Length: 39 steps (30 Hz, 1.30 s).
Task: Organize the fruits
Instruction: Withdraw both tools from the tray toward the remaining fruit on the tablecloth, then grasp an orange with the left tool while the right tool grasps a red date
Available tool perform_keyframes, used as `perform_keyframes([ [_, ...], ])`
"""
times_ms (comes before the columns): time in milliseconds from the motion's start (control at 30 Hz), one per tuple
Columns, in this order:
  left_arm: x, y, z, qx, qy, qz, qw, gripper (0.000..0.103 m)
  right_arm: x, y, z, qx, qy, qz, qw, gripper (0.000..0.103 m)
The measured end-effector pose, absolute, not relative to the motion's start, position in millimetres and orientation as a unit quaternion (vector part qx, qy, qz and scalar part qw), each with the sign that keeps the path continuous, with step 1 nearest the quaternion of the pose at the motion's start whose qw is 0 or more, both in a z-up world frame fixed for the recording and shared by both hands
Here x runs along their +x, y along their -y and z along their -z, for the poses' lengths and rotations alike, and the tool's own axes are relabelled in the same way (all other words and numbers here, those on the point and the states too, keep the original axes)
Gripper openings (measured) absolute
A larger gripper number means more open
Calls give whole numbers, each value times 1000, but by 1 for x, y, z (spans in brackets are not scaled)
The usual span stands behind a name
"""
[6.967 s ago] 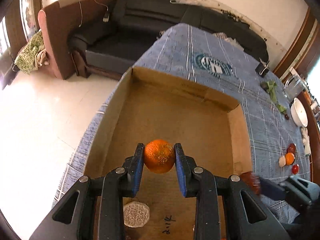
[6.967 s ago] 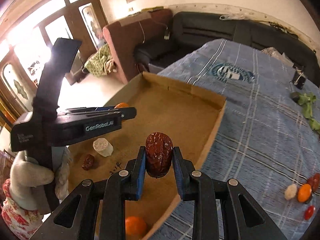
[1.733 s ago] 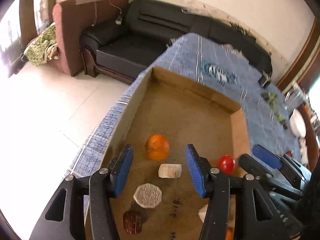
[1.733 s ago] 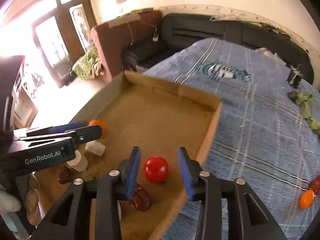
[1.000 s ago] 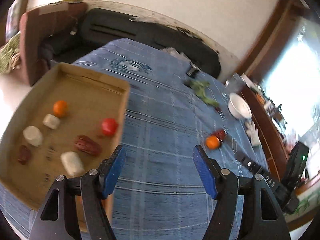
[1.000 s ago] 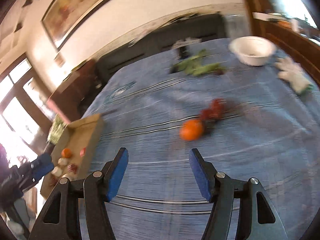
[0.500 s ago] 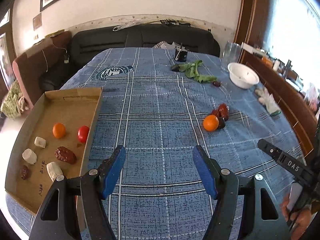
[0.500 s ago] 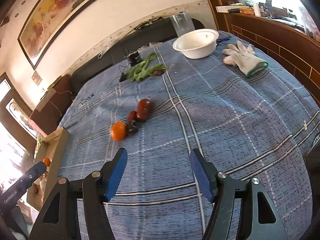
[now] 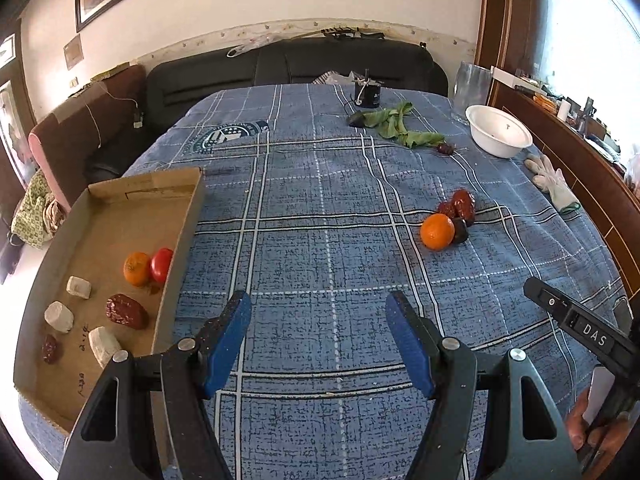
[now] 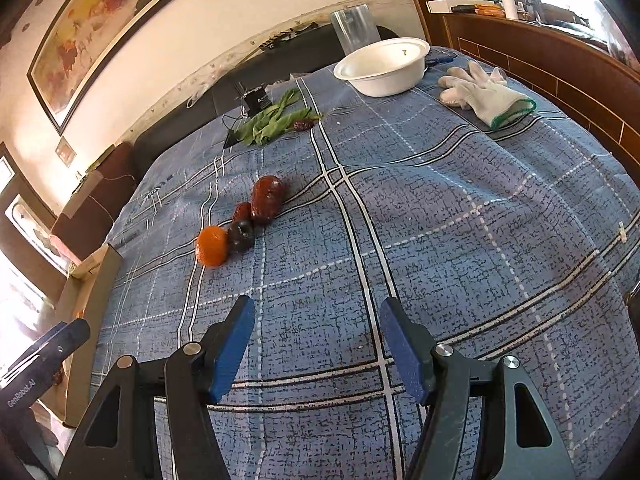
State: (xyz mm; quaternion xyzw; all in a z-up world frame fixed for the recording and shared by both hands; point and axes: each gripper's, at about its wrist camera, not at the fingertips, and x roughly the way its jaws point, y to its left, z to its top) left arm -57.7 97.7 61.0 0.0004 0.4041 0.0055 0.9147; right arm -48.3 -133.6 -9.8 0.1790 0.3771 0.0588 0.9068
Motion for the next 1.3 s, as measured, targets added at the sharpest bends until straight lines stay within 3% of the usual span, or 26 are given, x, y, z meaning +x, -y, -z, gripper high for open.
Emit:
perform_keyframes([
  [800, -43, -101, -43, -42, -429, 38, 901, 69, -19, 124, -10, 140, -401, -97, 900, 73],
  [967, -40, -98, -38, -57, -437, 66, 895, 69, 33, 124, -18, 164, -402, -108, 894, 55],
  [1300, -27, -88, -45, -12, -424, 78, 902, 69, 90, 97, -1, 161, -409, -94, 893, 55],
])
